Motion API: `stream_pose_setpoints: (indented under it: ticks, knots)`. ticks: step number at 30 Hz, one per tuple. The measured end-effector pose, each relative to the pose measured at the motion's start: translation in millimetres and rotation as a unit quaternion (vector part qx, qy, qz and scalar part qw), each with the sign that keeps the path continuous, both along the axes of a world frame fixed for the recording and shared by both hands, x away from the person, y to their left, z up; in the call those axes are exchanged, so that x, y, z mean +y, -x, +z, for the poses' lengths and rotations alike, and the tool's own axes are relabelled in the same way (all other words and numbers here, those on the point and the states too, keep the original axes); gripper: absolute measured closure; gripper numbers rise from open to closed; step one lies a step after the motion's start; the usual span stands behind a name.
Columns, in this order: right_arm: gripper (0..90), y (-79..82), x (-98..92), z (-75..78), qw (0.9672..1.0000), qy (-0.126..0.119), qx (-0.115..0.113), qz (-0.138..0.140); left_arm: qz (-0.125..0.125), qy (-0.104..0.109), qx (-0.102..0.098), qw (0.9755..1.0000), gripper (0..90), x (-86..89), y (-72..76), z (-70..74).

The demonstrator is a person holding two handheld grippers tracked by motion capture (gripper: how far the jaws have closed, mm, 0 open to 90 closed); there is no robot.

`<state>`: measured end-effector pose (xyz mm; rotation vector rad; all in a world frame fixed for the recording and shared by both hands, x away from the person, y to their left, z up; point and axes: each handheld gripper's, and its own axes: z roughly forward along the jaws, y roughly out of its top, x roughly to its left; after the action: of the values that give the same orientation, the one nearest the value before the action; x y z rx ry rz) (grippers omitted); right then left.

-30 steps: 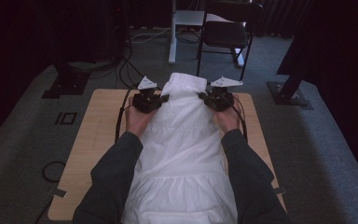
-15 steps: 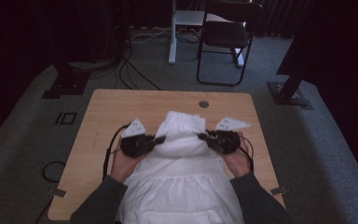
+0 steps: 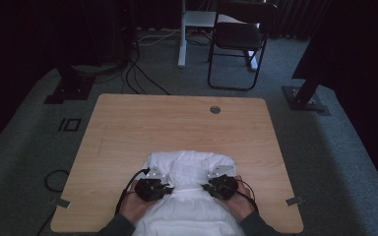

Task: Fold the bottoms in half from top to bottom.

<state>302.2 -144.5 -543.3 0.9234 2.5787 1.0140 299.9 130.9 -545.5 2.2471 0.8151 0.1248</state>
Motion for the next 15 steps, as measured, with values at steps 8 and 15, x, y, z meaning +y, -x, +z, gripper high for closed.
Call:
stream_pose_setpoints:
  ticks: [8,15]
  knots:
    - [78.0,-38.0,0.4,-1.3,0.9996,0.02,-0.015,-0.014,0.031,-0.015,-0.018,0.9992,83.3,-16.2,-17.3,2.3]
    - [77.0,-91.3,-0.7,-0.5,0.9992,0.015,-0.005,-0.036,0.054,-0.036,-0.027,0.9975,83.2,-31.6,-42.8,5.5]
